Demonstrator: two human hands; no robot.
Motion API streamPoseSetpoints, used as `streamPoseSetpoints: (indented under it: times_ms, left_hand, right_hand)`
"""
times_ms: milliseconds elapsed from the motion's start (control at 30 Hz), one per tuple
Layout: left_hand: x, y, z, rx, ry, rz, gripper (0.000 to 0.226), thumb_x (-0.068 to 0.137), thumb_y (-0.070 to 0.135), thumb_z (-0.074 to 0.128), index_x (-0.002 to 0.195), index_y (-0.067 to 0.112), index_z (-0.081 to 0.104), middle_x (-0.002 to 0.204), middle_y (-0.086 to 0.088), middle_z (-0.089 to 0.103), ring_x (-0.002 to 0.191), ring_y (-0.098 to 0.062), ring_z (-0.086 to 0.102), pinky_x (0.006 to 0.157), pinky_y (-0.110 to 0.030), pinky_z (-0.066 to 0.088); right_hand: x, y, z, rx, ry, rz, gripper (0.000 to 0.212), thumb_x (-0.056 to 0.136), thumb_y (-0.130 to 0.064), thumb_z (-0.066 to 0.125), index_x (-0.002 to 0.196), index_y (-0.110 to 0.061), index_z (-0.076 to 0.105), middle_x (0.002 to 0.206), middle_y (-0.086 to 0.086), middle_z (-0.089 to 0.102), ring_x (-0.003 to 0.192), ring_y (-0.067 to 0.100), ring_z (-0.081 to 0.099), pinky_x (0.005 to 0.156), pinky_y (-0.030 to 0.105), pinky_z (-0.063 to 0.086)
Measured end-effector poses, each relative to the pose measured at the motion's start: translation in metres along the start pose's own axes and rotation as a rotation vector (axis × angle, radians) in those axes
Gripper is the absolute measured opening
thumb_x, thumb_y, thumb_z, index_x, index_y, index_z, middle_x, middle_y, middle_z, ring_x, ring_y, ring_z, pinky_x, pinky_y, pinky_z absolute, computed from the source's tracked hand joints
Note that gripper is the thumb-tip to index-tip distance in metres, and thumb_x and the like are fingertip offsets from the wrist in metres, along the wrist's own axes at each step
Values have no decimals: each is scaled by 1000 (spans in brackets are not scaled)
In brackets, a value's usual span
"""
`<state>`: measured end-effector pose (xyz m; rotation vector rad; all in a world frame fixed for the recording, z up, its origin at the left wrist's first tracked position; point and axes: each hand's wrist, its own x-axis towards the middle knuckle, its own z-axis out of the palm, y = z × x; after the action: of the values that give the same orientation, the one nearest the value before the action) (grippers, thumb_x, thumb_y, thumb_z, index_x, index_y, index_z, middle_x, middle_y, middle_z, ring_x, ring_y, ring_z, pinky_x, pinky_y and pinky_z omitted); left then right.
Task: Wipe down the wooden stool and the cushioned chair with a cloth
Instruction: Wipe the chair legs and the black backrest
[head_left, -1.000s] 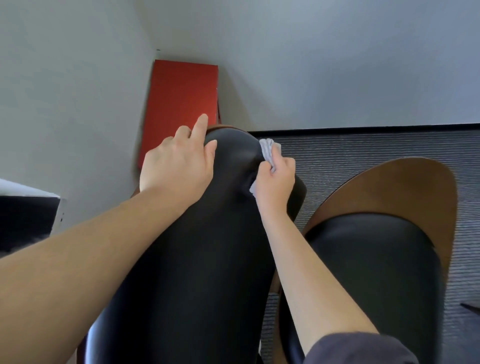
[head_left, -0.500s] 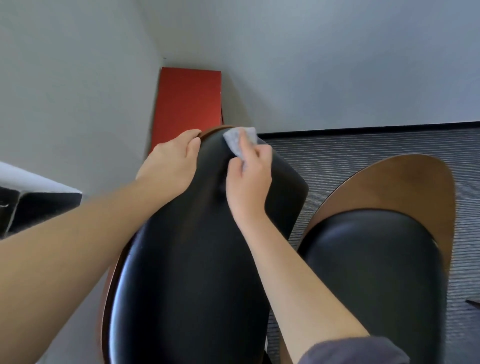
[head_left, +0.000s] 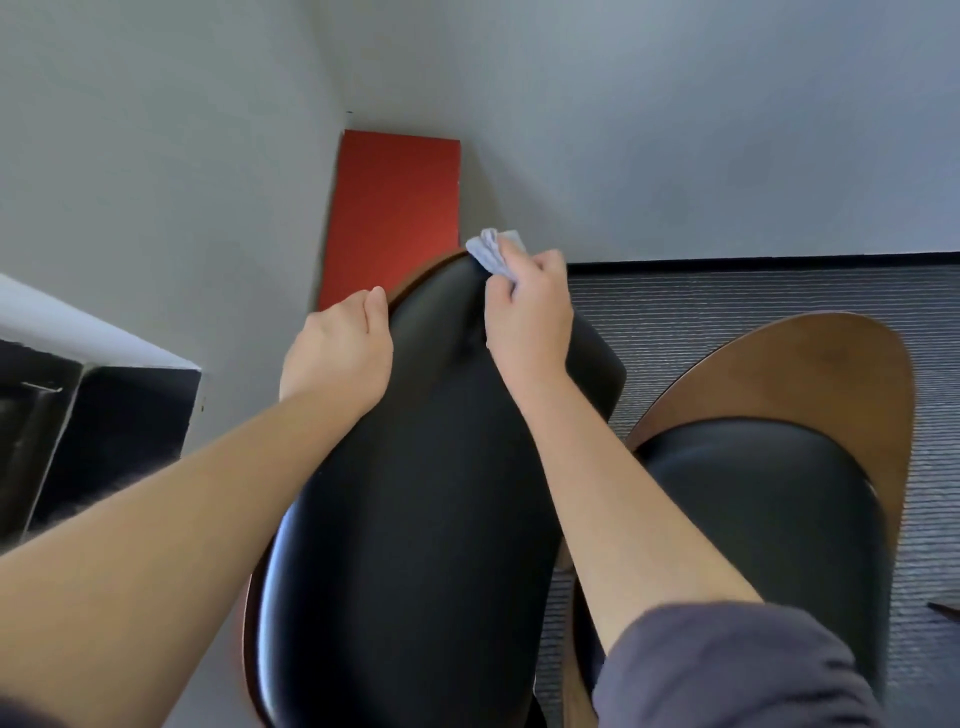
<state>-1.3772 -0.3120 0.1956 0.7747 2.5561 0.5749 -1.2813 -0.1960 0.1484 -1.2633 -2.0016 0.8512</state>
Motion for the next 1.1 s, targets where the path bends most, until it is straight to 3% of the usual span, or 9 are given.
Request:
streamPoseSetpoints:
  times_ms: [133,333,467,567,700,833,900,967,1100]
  left_hand:
    - [1,0,2,16,17,-8,45,105,37,20,67,20,37,70,-4,47,76,-32,47,69,-37,33]
    - [1,-1,2,34,30,30,43,105,36,18,73,18,40,68,-2,45,74,-33,48,68,-38,36]
    - [1,-2,5,64,59,54,43,105,35,17,78,14,43,69,-4,46,75,-37,49,69,-39,38]
    - [1,-2,5,100,76,78,45,105,39,18,84,12,48,71,-6,48,72,-34,46,69,-39,36]
    - [0,-3,7,199,90,122,49,102,50,18,81,14,44,64,-2,43,60,-27,40,64,-37,33]
    - [2,-5,10,233,110,139,50,102,50,17,83,13,44,65,-3,43,58,-26,38,63,-37,33]
    - [2,-6,11,224,120,151,50,102,50,17,83,13,45,65,-2,44,55,-22,36,63,-37,33]
    - [3,-5,10,217,117,162,50,103,49,17,84,13,46,65,-2,44,56,-23,37,64,-37,33]
    - [1,-4,8,194,98,168,50,102,49,17,85,13,46,66,-2,44,67,-30,45,65,-38,34]
  right_hand:
    - [-44,-5,2,60,-113,-314,49,88,-2,50,134,-19,57,95,1,44,77,11,49,66,24,49]
    - [-43,21,17,188,170,-47,53,86,3,49,135,-16,56,93,1,41,77,7,44,73,22,49]
    - [-63,34,21,153,137,-197,55,86,5,50,135,-18,55,96,4,44,83,8,47,77,14,45]
    - [-63,85,25,107,202,117,51,90,2,48,137,-18,54,98,0,43,80,5,47,79,15,44]
    - [-62,143,39,153,269,596,43,91,-14,43,130,-15,59,99,3,44,86,29,61,85,43,53]
    - [-68,189,39,181,282,961,49,91,-1,42,131,-22,61,110,15,60,87,32,63,84,38,52]
    - [-70,202,37,134,223,1138,36,93,-9,50,123,-21,66,91,8,65,64,26,60,65,31,49]
    - [-68,206,35,150,176,1212,18,93,-23,58,102,-18,72,82,2,65,66,28,61,61,25,43]
    - [-65,163,38,4,189,640,44,92,-7,46,129,-25,59,102,0,52,92,21,59,83,28,48]
